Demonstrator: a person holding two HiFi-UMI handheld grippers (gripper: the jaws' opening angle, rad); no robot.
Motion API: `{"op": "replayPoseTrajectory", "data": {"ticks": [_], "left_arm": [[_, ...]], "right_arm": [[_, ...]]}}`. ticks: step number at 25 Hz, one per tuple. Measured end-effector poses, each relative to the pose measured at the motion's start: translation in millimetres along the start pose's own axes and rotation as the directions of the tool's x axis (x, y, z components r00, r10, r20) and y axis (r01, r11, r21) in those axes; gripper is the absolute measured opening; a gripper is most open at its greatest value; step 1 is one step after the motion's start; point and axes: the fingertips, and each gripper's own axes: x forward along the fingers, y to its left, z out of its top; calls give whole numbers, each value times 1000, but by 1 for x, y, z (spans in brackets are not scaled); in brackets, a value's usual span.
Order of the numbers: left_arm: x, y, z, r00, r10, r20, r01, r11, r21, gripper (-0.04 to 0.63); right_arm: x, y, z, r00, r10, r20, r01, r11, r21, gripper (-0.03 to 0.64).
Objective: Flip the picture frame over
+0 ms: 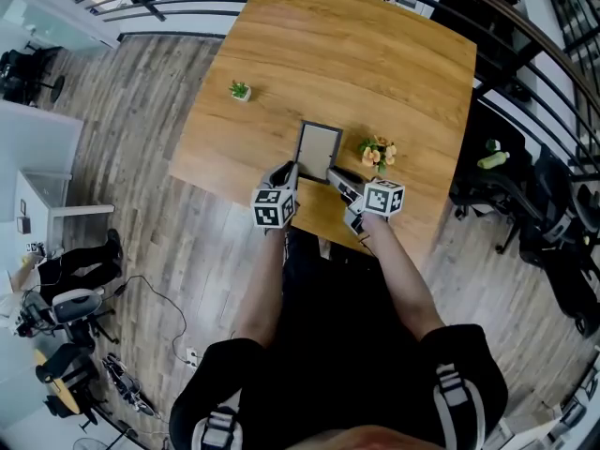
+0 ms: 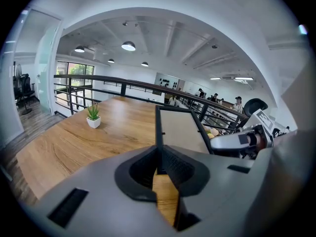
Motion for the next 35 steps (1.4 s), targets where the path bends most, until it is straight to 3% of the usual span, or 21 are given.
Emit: {"op": "replayPoseTrajectory", "data": {"ticks": [13, 25, 30, 35], "left_arm": [[3, -7, 1, 999, 0, 36, 3, 998, -59, 55], [3, -35, 31, 993, -67, 97, 73, 996, -57, 58], [5, -45, 39, 992, -69, 101, 75, 996, -56, 131], [9, -61, 39, 990, -103, 100, 112, 990, -86, 146]], "right_arm": [[-8, 8, 8, 1000, 6, 2, -5, 995, -96, 67], [-10, 1, 10, 999, -32, 35, 36, 994, -102, 67], [-9, 4, 12, 997, -69, 27, 74, 975, -208, 67], [-12, 4, 19, 991, -116, 66, 130, 946, -295, 67]]}}
